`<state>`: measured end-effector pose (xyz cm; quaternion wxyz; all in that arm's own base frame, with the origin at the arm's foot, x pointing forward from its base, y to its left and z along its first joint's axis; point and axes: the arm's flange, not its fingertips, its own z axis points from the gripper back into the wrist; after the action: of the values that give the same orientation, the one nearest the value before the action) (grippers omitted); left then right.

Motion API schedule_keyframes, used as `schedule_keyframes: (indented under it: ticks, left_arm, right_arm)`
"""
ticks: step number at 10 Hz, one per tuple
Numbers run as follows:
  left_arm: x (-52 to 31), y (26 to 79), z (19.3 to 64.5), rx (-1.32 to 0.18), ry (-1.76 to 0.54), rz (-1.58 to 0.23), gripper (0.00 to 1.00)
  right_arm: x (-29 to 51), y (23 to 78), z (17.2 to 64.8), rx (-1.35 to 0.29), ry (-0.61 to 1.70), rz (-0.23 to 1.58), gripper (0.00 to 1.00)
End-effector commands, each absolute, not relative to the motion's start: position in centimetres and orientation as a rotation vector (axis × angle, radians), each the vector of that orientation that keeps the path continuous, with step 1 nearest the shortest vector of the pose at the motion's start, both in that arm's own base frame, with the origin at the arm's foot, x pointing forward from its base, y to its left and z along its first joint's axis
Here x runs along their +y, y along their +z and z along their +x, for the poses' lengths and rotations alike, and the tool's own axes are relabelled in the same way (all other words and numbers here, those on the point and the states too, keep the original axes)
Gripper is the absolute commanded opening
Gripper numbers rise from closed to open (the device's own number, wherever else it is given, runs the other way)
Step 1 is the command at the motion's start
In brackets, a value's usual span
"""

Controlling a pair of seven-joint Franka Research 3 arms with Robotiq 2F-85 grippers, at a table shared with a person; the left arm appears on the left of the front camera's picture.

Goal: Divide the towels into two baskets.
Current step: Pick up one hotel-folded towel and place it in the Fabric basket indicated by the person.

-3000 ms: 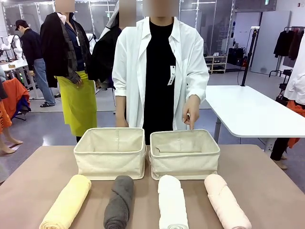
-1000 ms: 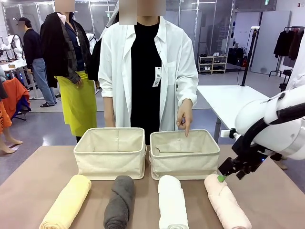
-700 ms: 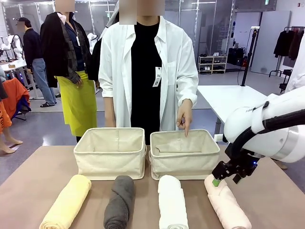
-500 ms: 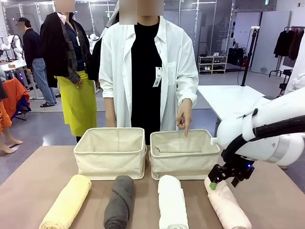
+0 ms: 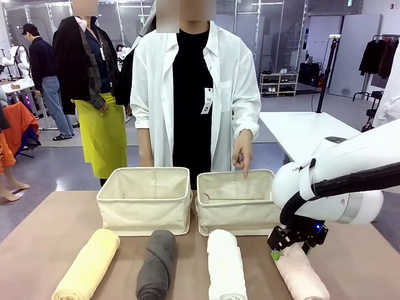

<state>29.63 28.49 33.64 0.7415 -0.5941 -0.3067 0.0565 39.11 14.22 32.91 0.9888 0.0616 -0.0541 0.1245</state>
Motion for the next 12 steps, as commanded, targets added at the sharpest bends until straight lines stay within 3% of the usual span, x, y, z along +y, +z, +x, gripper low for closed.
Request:
schedule_keyframes:
  ticks: [1, 2, 3, 4, 7, 9, 12]
  left_arm:
    - [28.6, 33.8, 29.3, -0.682, 0.114, -1.31, 1.0]
    - [28.6, 33.8, 29.3, -0.682, 0.114, -1.31, 1.0]
    - [28.6, 33.8, 29.3, -0.682, 0.114, -1.31, 1.0]
    - [28.6, 33.8, 29.3, -0.682, 0.114, -1.31, 1.0]
    - [28.6, 33.8, 29.3, -0.682, 0.114, -1.31, 1.0]
    - [28.6, 33.8, 29.3, -0.682, 0.114, -1.31, 1.0]
    - [28.6, 33.8, 29.3, -0.682, 0.114, -1.31, 1.0]
  right_arm:
    - [11.5, 29.0, 30.5, -0.108, 0.26, 0.119, 0.91]
    - [11.5, 29.1, 30.5, -0.11, 0.272, 0.127, 0.54]
    - [11.1, 29.2, 30.6, -0.109, 0.27, 0.131, 0.31]
    - [10.9, 29.1, 30.6, -0.103, 0.268, 0.13, 0.0]
    - [10.5, 29.5, 30.6, -0.098, 0.26, 0.133, 0.04]
    - [10.1, 30.3, 30.6, -0.092, 0.258, 0.125, 0.0]
    - [9.3, 35.9, 30.9, -0.081, 0.369, 0.164, 0.0]
